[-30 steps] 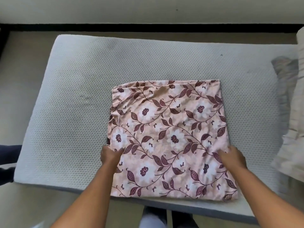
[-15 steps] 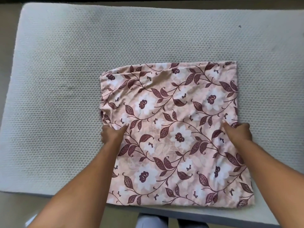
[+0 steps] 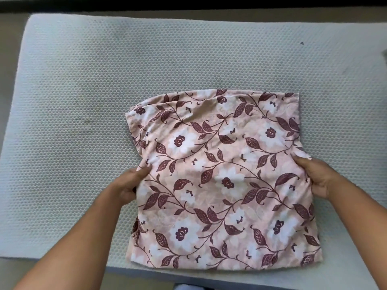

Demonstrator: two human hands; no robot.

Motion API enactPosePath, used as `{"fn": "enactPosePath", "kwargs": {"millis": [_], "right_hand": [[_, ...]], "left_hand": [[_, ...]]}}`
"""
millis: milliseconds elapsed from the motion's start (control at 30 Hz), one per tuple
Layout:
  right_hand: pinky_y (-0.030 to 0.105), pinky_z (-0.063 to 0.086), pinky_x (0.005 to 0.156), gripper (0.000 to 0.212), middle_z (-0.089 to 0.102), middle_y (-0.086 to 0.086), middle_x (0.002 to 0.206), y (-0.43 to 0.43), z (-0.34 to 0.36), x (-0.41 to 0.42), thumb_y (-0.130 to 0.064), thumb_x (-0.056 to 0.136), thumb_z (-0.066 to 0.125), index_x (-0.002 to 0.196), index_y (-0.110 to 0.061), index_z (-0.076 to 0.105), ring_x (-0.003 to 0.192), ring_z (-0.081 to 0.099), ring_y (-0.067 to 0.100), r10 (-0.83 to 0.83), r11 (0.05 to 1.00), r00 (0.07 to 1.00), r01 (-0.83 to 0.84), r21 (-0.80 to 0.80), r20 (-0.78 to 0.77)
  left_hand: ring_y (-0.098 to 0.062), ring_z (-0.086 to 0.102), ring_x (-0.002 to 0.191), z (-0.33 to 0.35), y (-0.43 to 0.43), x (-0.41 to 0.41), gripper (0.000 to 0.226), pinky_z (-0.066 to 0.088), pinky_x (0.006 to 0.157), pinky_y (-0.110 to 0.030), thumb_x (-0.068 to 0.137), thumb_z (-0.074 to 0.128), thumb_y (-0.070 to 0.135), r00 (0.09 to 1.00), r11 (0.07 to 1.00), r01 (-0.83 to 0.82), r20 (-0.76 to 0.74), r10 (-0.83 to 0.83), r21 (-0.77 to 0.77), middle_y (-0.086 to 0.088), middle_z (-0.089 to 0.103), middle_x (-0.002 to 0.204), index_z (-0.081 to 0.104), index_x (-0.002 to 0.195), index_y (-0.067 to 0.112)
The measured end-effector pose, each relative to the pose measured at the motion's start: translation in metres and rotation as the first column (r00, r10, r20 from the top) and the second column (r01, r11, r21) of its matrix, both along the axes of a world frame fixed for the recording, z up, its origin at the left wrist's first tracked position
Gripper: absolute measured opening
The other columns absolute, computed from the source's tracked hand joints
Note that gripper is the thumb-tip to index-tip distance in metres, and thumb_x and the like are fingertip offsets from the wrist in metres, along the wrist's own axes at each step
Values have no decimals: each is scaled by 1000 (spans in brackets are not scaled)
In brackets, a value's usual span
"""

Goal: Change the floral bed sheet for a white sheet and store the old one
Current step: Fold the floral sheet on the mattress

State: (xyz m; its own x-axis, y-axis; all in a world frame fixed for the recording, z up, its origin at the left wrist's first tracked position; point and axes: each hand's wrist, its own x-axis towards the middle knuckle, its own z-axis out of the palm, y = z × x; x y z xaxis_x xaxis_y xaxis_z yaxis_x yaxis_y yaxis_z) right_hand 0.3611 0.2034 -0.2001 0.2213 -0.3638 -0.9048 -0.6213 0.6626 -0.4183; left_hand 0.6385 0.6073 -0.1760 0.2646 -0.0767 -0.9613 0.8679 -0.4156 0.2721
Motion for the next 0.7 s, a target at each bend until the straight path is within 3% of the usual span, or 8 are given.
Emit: {"fn": "enactPosePath", "kwargs": {"millis": [100,233,300,400,500,633,700], "right_hand": [[42,63,75,45,72,17,121,-19,33,20,-30,89,70,129,-8,67,103,73,28,-83,993,985,95,-74,153],[47,60,89,52,69,14,129,-50,94,48,-32,93,69,137,-6,61,117,68,27,-71,964,938,151,-217,339],[50,54,98,56,67,16,131,-59,133,53,-33,93,71,137,-1,58,120,66,29,-58,947,910,181,-266,412],[35,58,91,26,74,10,114,-56,175,44,-19,99,59,119,-4,65,103,71,20,-48,933,872,214,-289,488],[27,58,84,34,70,10,128,-32,185,12,-11,98,53,129,-6,67,117,65,21,-41,932,879,205,-298,476],[16,58,63,41,79,1,97,23,164,-34,1,98,49,87,-17,84,79,74,5,-20,958,943,114,-265,333],[17,59,65,27,77,7,103,49,128,-64,1,98,53,94,-7,78,81,75,8,3,959,975,61,-277,224]], "left_hand": [[-30,75,84,31,-11,27,35,63,66,-45,96,62,27,991,992,-40,119,54,-120,-22,74,103,66,112,-3],[-33,64,119,91,-27,71,49,57,92,-49,99,58,37,948,944,-16,296,119,-330,-21,63,132,59,134,3],[-33,59,126,129,-30,82,50,53,99,-51,100,54,39,919,917,16,366,144,-398,-20,60,137,57,138,5],[-29,57,128,173,-19,78,43,48,105,-48,104,43,27,876,876,137,470,111,-463,-16,59,139,56,139,6],[-26,57,130,185,14,50,39,42,112,-39,101,47,16,842,887,226,538,30,-402,-18,59,139,57,136,2],[-23,58,127,140,69,-4,60,32,115,-35,78,80,29,906,962,176,418,-75,-210,-13,68,127,63,124,-5],[-20,61,120,108,89,-38,47,34,104,-30,75,81,26,924,981,177,356,-137,-81,-6,74,116,72,112,-1]]}}
